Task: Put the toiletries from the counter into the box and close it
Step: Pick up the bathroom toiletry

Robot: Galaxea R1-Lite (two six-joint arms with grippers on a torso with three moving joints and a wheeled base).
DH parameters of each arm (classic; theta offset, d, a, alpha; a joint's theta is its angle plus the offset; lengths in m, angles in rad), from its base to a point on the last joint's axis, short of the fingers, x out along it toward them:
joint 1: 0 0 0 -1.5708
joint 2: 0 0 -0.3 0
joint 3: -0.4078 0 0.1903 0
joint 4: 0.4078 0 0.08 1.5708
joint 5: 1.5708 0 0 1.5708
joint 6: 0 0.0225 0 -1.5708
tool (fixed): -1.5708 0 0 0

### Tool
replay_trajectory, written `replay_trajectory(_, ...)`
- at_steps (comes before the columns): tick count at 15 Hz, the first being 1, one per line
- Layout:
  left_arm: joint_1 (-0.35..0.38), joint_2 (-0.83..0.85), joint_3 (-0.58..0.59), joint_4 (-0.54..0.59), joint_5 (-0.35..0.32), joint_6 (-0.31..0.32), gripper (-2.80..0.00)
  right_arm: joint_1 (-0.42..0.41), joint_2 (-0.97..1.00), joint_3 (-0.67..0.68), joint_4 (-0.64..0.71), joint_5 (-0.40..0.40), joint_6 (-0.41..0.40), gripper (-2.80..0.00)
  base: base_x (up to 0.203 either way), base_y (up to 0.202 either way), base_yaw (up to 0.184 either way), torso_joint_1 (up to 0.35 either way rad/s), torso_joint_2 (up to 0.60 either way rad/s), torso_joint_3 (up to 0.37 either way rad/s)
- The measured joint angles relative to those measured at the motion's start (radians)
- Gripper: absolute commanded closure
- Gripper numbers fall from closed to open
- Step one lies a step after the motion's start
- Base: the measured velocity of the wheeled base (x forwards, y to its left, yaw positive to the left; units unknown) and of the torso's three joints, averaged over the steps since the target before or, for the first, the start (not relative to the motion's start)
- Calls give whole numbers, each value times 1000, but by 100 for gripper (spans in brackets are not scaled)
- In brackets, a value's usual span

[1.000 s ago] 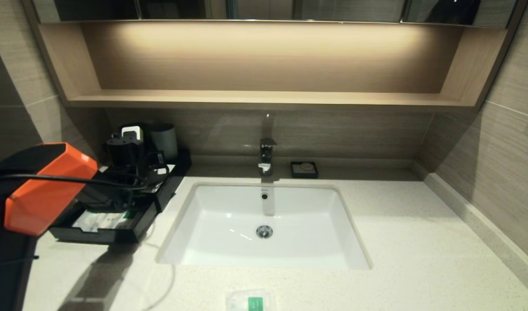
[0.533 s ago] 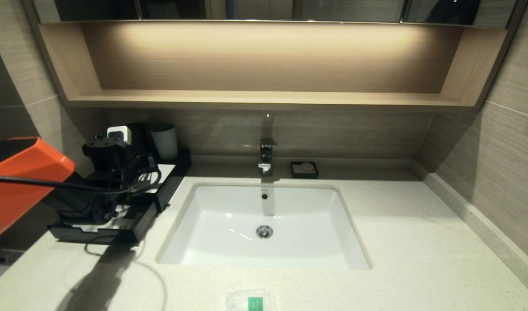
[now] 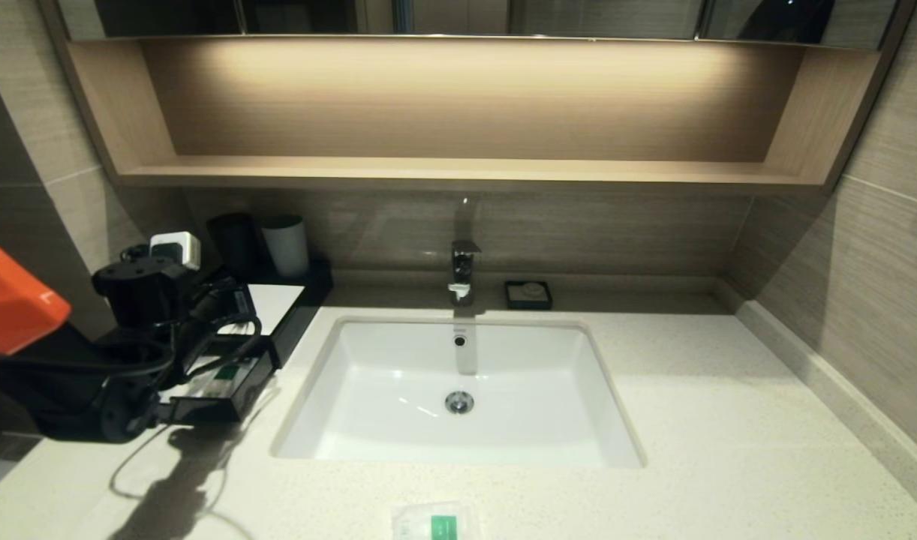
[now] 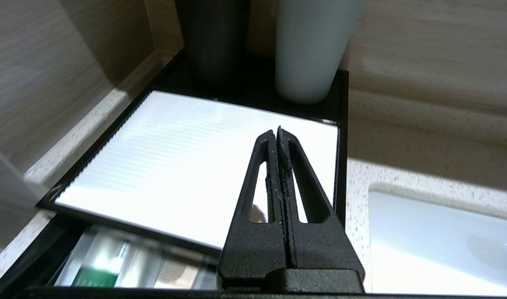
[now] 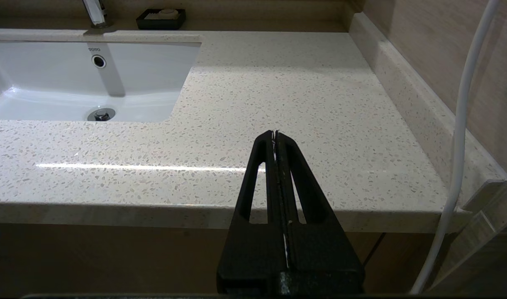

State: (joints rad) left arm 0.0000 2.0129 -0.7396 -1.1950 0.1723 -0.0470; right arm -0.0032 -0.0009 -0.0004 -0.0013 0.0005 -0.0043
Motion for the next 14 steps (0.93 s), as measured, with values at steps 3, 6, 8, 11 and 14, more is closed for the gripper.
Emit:
replay_trajectory(3, -22, -49, 76, -6, -1, -1, 0, 0, 0, 0, 0, 0, 0, 0, 0, 0, 0, 0, 0, 0)
replay_trajectory(6, -38, -107, 123, -1, -4, -3, 0, 0, 0, 0, 0, 0, 0, 0, 0, 0, 0, 0, 0, 0)
replay_trajectory(8, -59, -142, 142, 1, -1, -4, 0, 0, 0, 0, 0, -1, 0, 0, 0, 0, 0, 0, 0, 0)
replay_trajectory(11, -76, -213, 147, 48, 1, -18, 0, 0, 0, 0, 0, 0, 0, 0, 0, 0, 0, 0, 0, 0)
replay_trajectory(14, -121, -280, 142, 141, 0, -58, 0, 0, 0, 0, 0, -1, 0, 0, 0, 0, 0, 0, 0, 0)
